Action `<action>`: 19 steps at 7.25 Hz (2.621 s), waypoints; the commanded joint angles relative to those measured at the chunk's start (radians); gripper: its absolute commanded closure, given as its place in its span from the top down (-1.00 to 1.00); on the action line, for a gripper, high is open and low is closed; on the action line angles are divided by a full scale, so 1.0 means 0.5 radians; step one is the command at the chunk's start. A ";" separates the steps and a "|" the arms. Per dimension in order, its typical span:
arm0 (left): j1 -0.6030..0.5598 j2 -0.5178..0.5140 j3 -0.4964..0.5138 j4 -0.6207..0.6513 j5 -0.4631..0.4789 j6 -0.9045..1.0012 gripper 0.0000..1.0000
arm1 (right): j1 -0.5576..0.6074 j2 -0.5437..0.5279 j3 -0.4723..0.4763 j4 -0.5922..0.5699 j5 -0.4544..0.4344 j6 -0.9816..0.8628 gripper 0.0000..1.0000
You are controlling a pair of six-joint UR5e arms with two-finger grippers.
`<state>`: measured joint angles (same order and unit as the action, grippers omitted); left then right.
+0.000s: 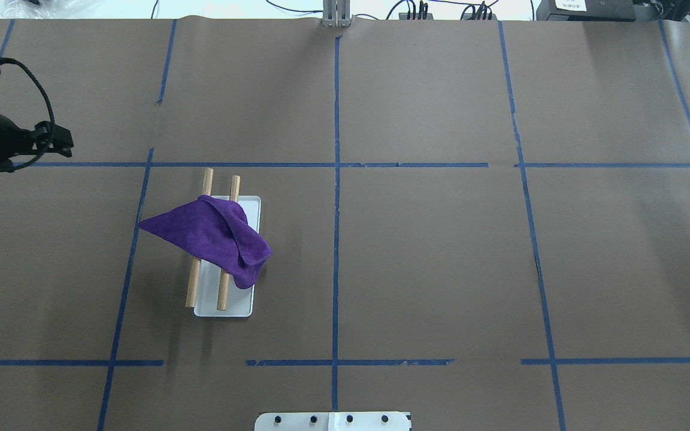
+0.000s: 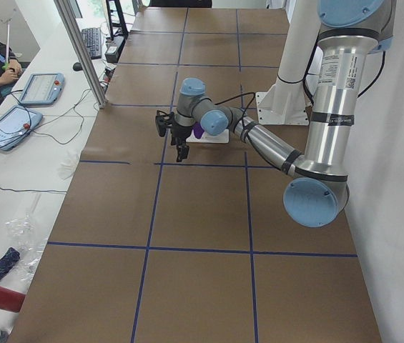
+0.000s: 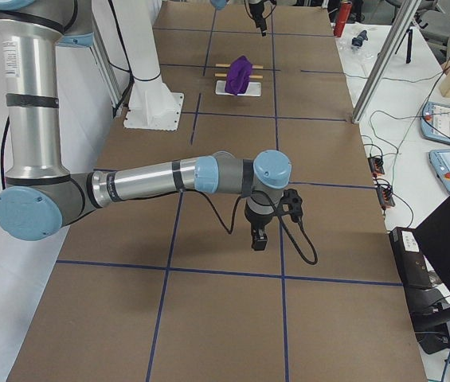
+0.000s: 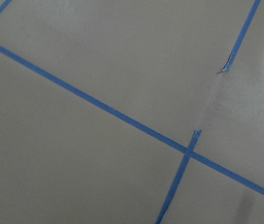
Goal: Hang towel on rack
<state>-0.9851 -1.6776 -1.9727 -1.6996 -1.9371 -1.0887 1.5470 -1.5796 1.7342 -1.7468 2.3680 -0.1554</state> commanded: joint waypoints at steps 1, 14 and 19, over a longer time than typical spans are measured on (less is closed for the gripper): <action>-0.308 -0.001 0.125 0.064 -0.251 0.690 1.00 | 0.035 -0.016 -0.356 0.512 0.041 0.004 1.00; -1.058 0.173 0.663 0.509 -0.685 2.247 1.00 | 0.060 -0.050 -0.351 0.508 0.274 0.157 1.00; -1.119 0.192 0.672 0.503 -0.703 2.352 1.00 | 0.060 -0.053 -0.357 0.511 0.274 0.157 1.00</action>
<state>-1.5394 -1.5831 -1.6390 -1.4469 -2.2836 0.0784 1.5769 -1.6058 1.5563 -1.4923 2.5050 -0.0767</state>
